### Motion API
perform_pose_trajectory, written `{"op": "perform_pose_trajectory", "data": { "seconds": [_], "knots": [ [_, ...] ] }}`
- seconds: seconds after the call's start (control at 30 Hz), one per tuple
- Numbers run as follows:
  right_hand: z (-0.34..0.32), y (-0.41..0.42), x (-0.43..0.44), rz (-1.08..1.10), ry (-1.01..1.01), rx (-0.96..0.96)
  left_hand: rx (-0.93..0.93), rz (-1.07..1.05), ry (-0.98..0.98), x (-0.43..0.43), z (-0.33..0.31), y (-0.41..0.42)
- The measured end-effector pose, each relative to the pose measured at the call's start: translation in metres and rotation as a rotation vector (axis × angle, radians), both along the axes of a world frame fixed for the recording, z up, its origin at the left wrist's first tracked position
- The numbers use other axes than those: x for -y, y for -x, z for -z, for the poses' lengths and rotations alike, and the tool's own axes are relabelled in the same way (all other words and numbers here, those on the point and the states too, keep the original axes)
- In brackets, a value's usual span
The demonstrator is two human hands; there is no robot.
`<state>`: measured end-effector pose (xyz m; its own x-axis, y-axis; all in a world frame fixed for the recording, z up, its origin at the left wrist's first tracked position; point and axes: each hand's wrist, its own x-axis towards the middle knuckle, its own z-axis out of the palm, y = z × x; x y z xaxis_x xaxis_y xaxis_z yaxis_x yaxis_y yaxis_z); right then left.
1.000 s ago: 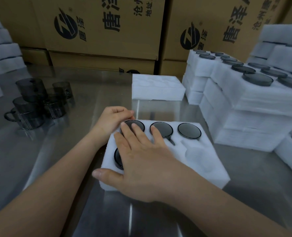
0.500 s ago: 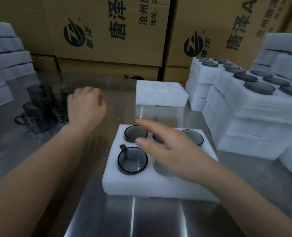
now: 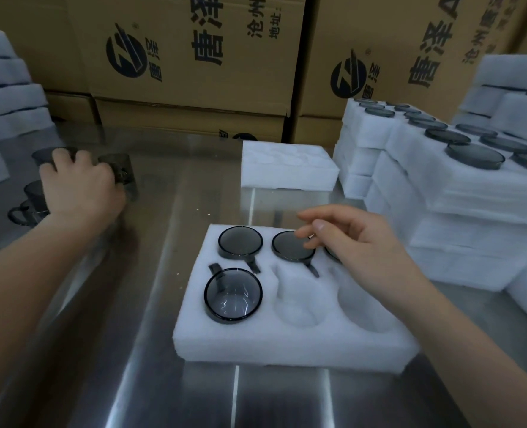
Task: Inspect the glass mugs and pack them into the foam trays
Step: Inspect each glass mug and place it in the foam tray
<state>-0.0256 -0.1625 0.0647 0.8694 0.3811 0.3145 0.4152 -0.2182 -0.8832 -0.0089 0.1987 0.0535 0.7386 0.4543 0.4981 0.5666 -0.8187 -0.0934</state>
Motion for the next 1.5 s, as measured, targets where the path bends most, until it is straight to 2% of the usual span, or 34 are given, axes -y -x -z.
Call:
{"op": "perform_pose_trajectory", "data": {
  "seconds": [0.4,0.53,0.67,0.83,0.97,1.07,1.17,1.3,1.4,1.5],
  "knots": [
    [0.000,-0.001,0.001,-0.009,0.010,-0.006,0.197,0.182,0.083,-0.019,-0.016,0.007],
    [-0.003,-0.004,0.001,0.021,-0.056,-0.072,0.379,0.495,0.062,0.011,-0.028,0.007],
    [-0.009,-0.010,-0.001,0.058,-0.136,-0.133,0.533,0.839,0.166,0.075,-0.046,0.010],
    [-0.012,-0.016,-0.004,0.001,-0.303,-0.252,0.423,1.235,0.263,0.150,-0.056,0.027],
    [-0.011,-0.019,-0.004,-0.123,-0.480,-0.361,0.249,1.389,0.350,0.183,-0.046,0.040],
    [-0.008,-0.019,-0.002,-0.091,-0.511,-0.357,0.250,1.432,0.410,0.192,-0.037,0.041],
    [-0.005,-0.019,-0.001,-0.077,-0.611,-0.428,0.357,1.377,0.492,0.194,-0.027,0.038],
    [-0.005,-0.021,0.001,-0.115,-0.714,-0.495,0.369,1.223,0.742,0.195,-0.019,0.032],
    [-0.005,-0.019,0.000,-0.181,-0.783,-0.502,0.272,1.113,1.044,0.192,-0.019,0.028],
    [-0.004,-0.016,-0.003,-0.202,-0.745,-0.472,0.261,1.150,1.227,0.189,-0.018,0.023]
  ]
}}
